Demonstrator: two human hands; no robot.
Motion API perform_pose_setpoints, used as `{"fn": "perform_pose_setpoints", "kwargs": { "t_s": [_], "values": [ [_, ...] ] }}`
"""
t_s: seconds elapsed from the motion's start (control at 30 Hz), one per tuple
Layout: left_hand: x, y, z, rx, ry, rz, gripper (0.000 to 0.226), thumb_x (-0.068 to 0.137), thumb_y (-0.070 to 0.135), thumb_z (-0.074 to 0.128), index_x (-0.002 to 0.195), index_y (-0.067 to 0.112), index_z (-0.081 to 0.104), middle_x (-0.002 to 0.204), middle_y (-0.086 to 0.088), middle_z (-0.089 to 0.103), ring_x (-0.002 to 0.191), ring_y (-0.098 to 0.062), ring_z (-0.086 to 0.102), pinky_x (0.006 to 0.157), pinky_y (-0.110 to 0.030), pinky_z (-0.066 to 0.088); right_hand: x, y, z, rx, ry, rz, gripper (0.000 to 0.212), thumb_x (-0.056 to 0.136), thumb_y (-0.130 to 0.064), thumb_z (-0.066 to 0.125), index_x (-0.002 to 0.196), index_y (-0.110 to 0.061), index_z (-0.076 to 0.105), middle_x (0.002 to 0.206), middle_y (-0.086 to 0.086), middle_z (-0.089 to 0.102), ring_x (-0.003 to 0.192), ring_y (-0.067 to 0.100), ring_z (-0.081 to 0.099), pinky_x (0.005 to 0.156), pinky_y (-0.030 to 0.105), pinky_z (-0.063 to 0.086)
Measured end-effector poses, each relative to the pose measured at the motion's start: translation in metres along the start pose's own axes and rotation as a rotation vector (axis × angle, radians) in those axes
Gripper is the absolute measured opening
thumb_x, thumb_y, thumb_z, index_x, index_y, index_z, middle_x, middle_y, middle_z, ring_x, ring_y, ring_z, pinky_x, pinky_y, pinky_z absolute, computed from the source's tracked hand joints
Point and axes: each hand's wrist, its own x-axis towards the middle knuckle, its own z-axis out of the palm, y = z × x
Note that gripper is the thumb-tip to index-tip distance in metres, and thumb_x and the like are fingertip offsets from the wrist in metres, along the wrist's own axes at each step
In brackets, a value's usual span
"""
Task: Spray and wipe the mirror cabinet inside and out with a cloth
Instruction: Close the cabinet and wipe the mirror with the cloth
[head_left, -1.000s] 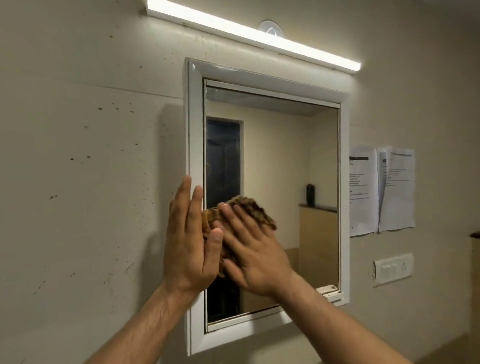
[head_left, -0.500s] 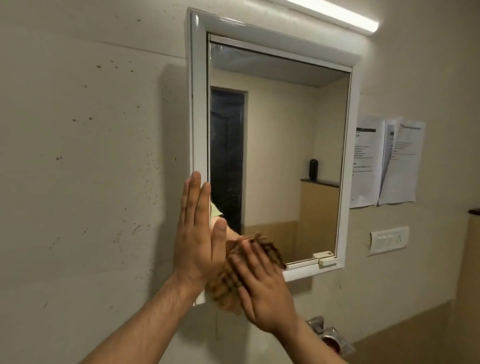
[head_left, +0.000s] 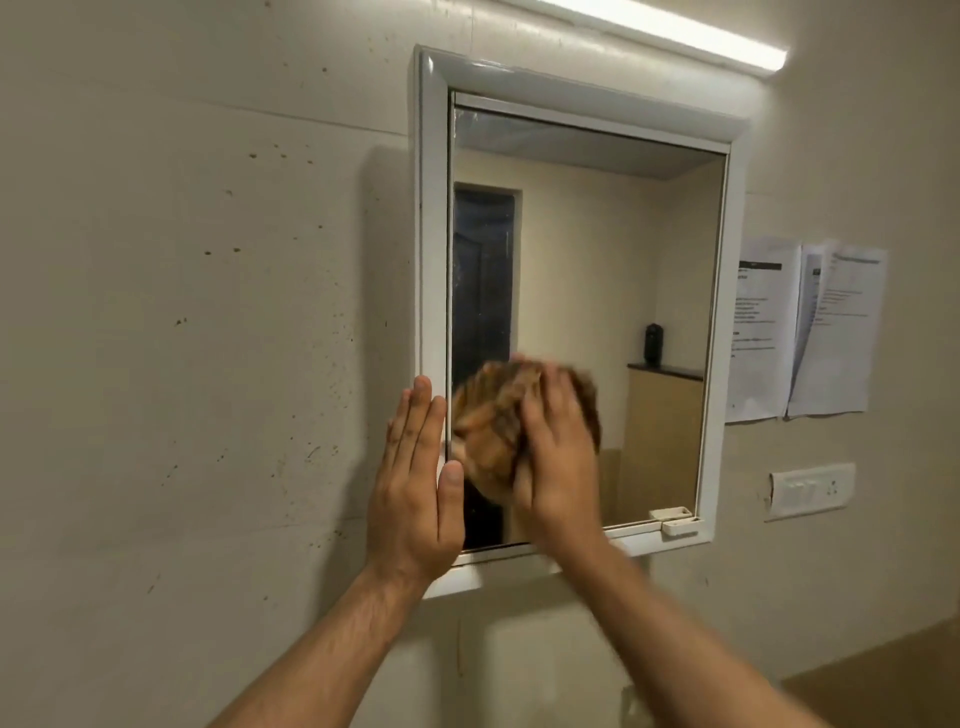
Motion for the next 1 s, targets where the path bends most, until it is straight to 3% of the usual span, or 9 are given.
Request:
{"fn": "perform_pose_setpoints", "kwargs": {
  "t_s": [0.1, 0.2, 0.37, 0.5, 0.63, 0.73, 0.83, 0.9, 1.0],
  "values": [
    [0.000, 0.000, 0.000, -0.021, 0.011, -0.009, 0.057, 0.106, 0.025, 0.029, 0.161, 0.009, 0.029, 0.172, -0.003, 0.020, 0.159, -0.026, 0.019, 0.124, -0.058, 0.028, 0.110, -0.007, -0.017, -0.157, 0.039, 0.035, 0.069, 0.102, -0.036, 0.039, 0.166, -0.021, 0.018, 0.175, 0.006, 0.002, 0.161, 0.024, -0.002, 0.130, 0.052, 0.006],
    [0.001, 0.000, -0.002, -0.035, 0.014, -0.014, 0.058, 0.106, 0.028, 0.028, 0.162, 0.011, 0.028, 0.172, -0.002, 0.020, 0.159, -0.025, 0.020, 0.124, -0.058, 0.027, 0.143, -0.009, -0.003, -0.329, 0.027, -0.019, 0.067, 0.107, -0.045, 0.033, 0.167, -0.022, 0.011, 0.175, 0.008, -0.002, 0.161, 0.027, -0.006, 0.129, 0.052, 0.002],
    [-0.004, 0.005, -0.005, 0.036, 0.057, -0.035, 0.066, 0.106, 0.038, 0.029, 0.165, 0.012, 0.016, 0.174, -0.006, 0.008, 0.160, -0.027, 0.013, 0.125, -0.057, 0.021, -0.016, 0.018, 0.019, -0.310, -0.263, -0.334, 0.068, 0.107, -0.038, 0.041, 0.167, -0.019, 0.013, 0.175, 0.008, 0.001, 0.161, 0.031, 0.001, 0.127, 0.056, 0.014],
    [-0.021, 0.018, 0.003, 0.066, 0.023, -0.124, 0.069, 0.108, 0.049, 0.021, 0.165, 0.011, 0.013, 0.174, -0.006, 0.002, 0.161, -0.025, 0.008, 0.121, -0.066, 0.025, -0.134, 0.032, 0.001, -0.224, -0.398, -0.264, 0.064, 0.101, -0.018, 0.048, 0.162, -0.026, 0.032, 0.173, -0.002, 0.017, 0.159, 0.020, 0.017, 0.123, 0.048, 0.034],
    [-0.053, 0.034, 0.011, 0.089, -0.032, -0.228, 0.069, 0.107, 0.048, 0.025, 0.165, 0.013, 0.012, 0.174, -0.005, -0.004, 0.161, -0.025, 0.006, 0.120, -0.065, 0.029, -0.159, 0.016, -0.021, -0.002, -0.337, 0.093, 0.050, 0.093, -0.005, 0.064, 0.137, -0.029, 0.065, 0.154, -0.012, 0.050, 0.142, 0.006, 0.046, 0.112, 0.026, 0.046],
    [-0.069, 0.045, 0.012, 0.089, -0.071, -0.277, 0.069, 0.104, 0.041, 0.039, 0.164, 0.012, 0.019, 0.174, -0.003, -0.001, 0.159, -0.027, 0.015, 0.120, -0.062, 0.031, -0.158, 0.003, -0.036, 0.163, -0.146, 0.524, 0.047, 0.089, 0.001, 0.066, 0.113, -0.039, 0.064, 0.122, -0.019, 0.061, 0.113, -0.005, 0.060, 0.094, 0.010, 0.050],
    [-0.098, 0.062, 0.014, 0.057, -0.137, -0.251, 0.060, 0.101, 0.039, 0.049, 0.156, 0.020, 0.036, 0.169, 0.004, 0.021, 0.154, -0.013, 0.025, 0.122, -0.039, 0.033, -0.158, -0.002, -0.047, 0.350, 0.005, 1.007, 0.028, 0.086, -0.012, 0.077, 0.097, -0.030, 0.059, 0.091, -0.006, 0.070, 0.088, 0.011, 0.070, 0.068, 0.021, 0.057],
    [-0.125, 0.075, 0.014, -0.044, -0.215, -0.328, 0.044, 0.101, 0.048, 0.045, 0.143, 0.033, 0.046, 0.145, 0.016, 0.049, 0.131, 0.004, 0.047, 0.104, -0.019, 0.048, -0.165, -0.005, -0.053, 0.491, 0.076, 1.215, 0.022, 0.086, -0.022, 0.080, 0.097, -0.016, 0.063, 0.086, 0.005, 0.074, 0.081, 0.022, 0.073, 0.063, 0.030, 0.057],
    [-0.161, 0.097, 0.018, -0.278, -0.407, -0.632, 0.038, 0.095, 0.064, 0.045, 0.124, 0.042, 0.057, 0.108, 0.025, 0.064, 0.099, 0.007, 0.062, 0.075, -0.015, 0.052, -0.184, -0.017, -0.058, 0.682, 0.103, 1.420, 0.017, 0.093, -0.025, 0.075, 0.097, -0.009, 0.074, 0.088, 0.010, 0.079, 0.076, 0.021, 0.077, 0.057, 0.028, 0.057]
  ]
}}
